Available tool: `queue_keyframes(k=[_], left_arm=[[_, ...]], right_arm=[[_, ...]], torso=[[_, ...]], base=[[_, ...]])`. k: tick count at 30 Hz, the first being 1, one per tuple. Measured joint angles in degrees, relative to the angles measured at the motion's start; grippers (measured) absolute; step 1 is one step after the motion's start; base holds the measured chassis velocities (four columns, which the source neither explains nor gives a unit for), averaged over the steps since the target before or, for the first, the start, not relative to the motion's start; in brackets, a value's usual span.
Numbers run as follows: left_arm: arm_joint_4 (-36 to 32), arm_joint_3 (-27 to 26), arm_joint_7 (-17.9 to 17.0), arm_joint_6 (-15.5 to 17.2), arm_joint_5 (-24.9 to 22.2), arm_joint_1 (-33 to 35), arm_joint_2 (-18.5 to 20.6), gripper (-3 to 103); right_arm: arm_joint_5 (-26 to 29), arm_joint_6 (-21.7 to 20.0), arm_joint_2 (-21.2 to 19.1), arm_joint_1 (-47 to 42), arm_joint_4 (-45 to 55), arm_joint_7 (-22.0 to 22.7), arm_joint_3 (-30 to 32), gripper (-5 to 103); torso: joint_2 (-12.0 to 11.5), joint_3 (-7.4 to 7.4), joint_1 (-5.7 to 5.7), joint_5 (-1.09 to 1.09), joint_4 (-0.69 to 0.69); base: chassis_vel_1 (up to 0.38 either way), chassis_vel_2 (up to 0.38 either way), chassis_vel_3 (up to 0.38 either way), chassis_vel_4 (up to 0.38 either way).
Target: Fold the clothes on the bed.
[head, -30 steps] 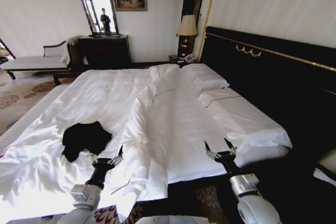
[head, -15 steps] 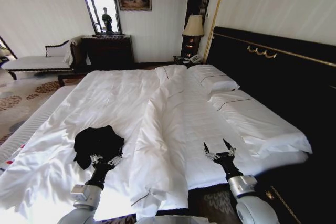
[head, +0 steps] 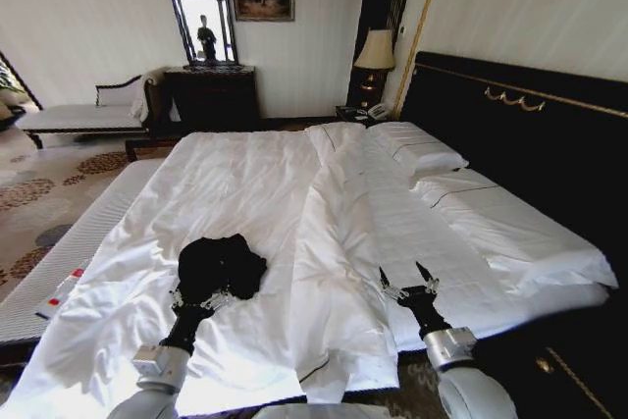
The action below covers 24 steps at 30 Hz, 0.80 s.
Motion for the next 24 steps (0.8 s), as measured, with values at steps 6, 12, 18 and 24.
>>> queue_keyframes(k=[6, 12, 18, 24], left_arm=[[0.0, 0.0, 0.0, 0.0, 0.0, 0.0, 0.0, 100], [0.0, 0.0, 0.0, -0.1, 0.1, 0.0, -0.2, 100], [0.0, -0.1, 0.4, -0.5, 0.0, 0.5, -0.5, 100], [0.3, -0.3, 0.5, -0.8, 0.0, 0.5, -0.6, 100]], right_arm=[[2.1, -0.9, 0.8, -2.8, 3.2, -0.2, -1.2, 100], [2.9, -3.9, 2.1, -7.2, 7.5, -0.7, -3.9, 100], [2.2, -7.0, 2.6, -9.3, 7.9, 1.8, -5.1, 100], [2.0, -8.3, 2.7, -9.5, 6.7, 2.9, -5.2, 100]], torso=[[0.0, 0.00, 0.00, -0.04, 0.00], [0.0, 0.00, 0.00, -0.01, 0.00], [0.0, 0.00, 0.00, 0.01, 0.00], [0.0, 0.00, 0.01, -0.02, 0.00]], base=[[0.146, 0.124, -0.119, -0.152], [0.023, 0.035, -0.015, -0.037], [-0.004, -0.017, 0.006, 0.003], [0.000, 0.000, 0.000, 0.000]])
